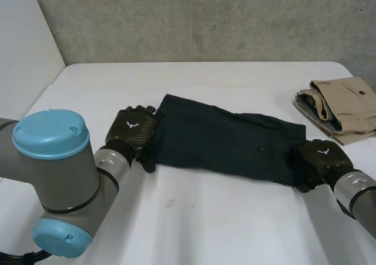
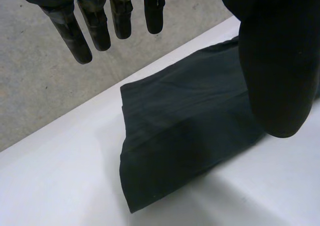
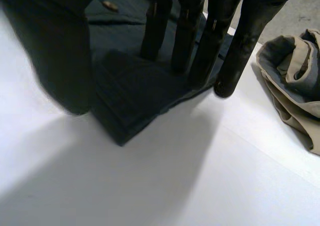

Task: Fold the laundry.

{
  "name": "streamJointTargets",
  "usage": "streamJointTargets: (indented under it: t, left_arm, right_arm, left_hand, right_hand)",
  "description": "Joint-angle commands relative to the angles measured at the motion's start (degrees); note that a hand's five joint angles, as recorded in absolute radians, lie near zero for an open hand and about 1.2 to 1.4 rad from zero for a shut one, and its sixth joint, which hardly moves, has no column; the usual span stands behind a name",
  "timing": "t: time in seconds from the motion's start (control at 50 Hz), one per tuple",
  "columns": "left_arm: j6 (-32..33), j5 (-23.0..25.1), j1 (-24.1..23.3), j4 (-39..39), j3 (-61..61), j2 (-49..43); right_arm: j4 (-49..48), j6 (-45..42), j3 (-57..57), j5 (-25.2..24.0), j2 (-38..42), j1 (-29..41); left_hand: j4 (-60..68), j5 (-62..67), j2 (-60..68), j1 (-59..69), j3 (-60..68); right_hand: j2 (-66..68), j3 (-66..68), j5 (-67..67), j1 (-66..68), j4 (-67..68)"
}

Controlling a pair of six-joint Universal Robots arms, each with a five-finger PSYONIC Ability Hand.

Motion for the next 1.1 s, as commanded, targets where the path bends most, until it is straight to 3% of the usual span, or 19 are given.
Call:
streamJointTargets:
  t: [0.02, 0.22, 0.32, 0.42, 0.46, 0.54, 0.64, 0.68, 0.78, 0.86, 0.92, 0.94, 1.02, 1.08, 1.1]
  left_arm:
    - [0.0, 0.0, 0.2, 1.0, -0.6, -0.1]
    - [0.0, -0.4, 0.2, 1.0, -0.7, 1.1]
    - [0.0, -0.3, 0.8, 1.0, -2.2, 3.2]
    - [0.0, -0.3, 1.7, 1.0, -3.5, 5.4]
    - [0.0, -0.3, 2.2, 1.0, -4.2, 6.0]
    - [0.0, -0.3, 3.0, 1.0, -4.6, 6.9]
    - [0.0, -0.5, 3.5, 1.0, -4.6, 7.4]
    - [0.0, -0.5, 3.6, 1.0, -4.6, 7.6]
    - [0.1, -0.4, 3.9, 1.1, -3.5, 7.7]
    - [0.1, -0.4, 4.5, 1.2, -1.5, 7.6]
    - [0.1, -0.8, 4.4, 1.2, 1.0, 6.8]
    - [0.1, -0.9, 4.3, 1.2, 1.6, 6.7]
    - [0.0, -1.8, 4.2, 1.3, 4.8, 5.5]
    - [0.0, -4.1, 4.1, 1.2, 8.7, 3.6]
    - [0.0, -4.7, 4.0, 1.2, 9.7, 3.1]
  right_arm:
    - [-3.3, -2.0, -1.0, 1.3, 1.5, -0.4]
    - [-2.9, -4.7, -2.3, 2.3, 0.5, -3.0]
    - [-1.8, -14.7, -3.2, 3.9, -5.0, -7.1]
    - [-0.4, -23.5, -6.0, 6.0, -5.7, -6.2]
    - [-0.4, -24.5, -7.4, 7.5, -5.8, -3.3]
    - [-0.9, -25.5, -13.9, 9.9, -4.6, 12.0]
    - [-1.3, -28.6, -19.9, 8.7, -1.0, 22.3]
    - [-1.5, -30.7, -21.6, 7.5, 0.9, 25.3]
    - [-1.0, -38.1, -26.3, -1.3, 10.8, 37.0]
    - [-0.6, -40.3, -28.8, -4.3, 16.6, 38.7]
    - [0.1, -39.5, -29.7, -4.0, 17.6, 38.6]
    - [0.8, -38.2, -29.8, -3.7, 17.3, 38.5]
    - [1.4, -29.0, -29.3, -3.6, 15.5, 37.5]
    - [1.5, -19.1, -28.9, -3.5, 12.1, 35.0]
    - [1.6, -11.9, -28.3, -3.4, 8.9, 33.2]
  left_hand:
    - [0.1, -1.0, 0.0, 0.6, -0.4]
    - [0.0, -1.2, -0.2, 0.5, -0.6]
    - [-0.4, -1.5, -0.5, 0.1, -0.9]
    - [-0.5, -1.7, -0.7, 0.0, -1.1]
    - [-0.5, -1.7, -0.7, 0.0, -1.1]
    - [-0.7, -1.9, -0.8, -0.2, -1.3]
    - [-0.7, -1.9, -0.8, -0.2, -1.3]
    - [-0.7, -1.9, -0.8, -0.2, -1.3]
    - [-0.9, -2.0, -1.0, -0.4, -1.4]
    - [-1.1, -2.2, -1.2, -0.5, -1.6]
    - [-1.1, -2.2, -1.2, -0.5, -1.6]
    - [-0.9, -2.0, -1.0, -0.4, -1.5]
    - [-0.9, -2.0, -1.0, -0.4, -1.4]
    - [-0.9, -2.0, -1.0, -0.4, -1.4]
    - [-1.1, -2.2, -1.2, -0.5, -1.6]
  right_hand:
    - [37.1, 37.9, 39.3, 44.3, 38.0]
    - [37.1, 38.0, 39.4, 44.3, 38.1]
    - [37.1, 38.0, 39.4, 44.3, 38.1]
    - [37.1, 38.0, 39.4, 44.3, 38.1]
    - [37.1, 38.0, 39.4, 44.3, 38.1]
    - [37.1, 38.0, 39.4, 44.3, 38.1]
    - [37.1, 38.0, 39.4, 44.3, 38.1]
    - [37.1, 38.0, 39.4, 44.3, 38.1]
    - [37.1, 38.0, 39.4, 44.3, 38.1]
    - [37.1, 38.0, 39.4, 44.3, 38.1]
    - [37.1, 38.0, 39.4, 44.3, 38.1]
    - [14.0, 14.9, 16.3, 21.2, 15.0]
    - [-32.4, -31.5, -30.1, -25.2, -31.4]
    - [-32.9, -32.0, -30.6, -25.7, -31.9]
    - [-32.9, -32.0, -30.6, -25.7, -31.9]
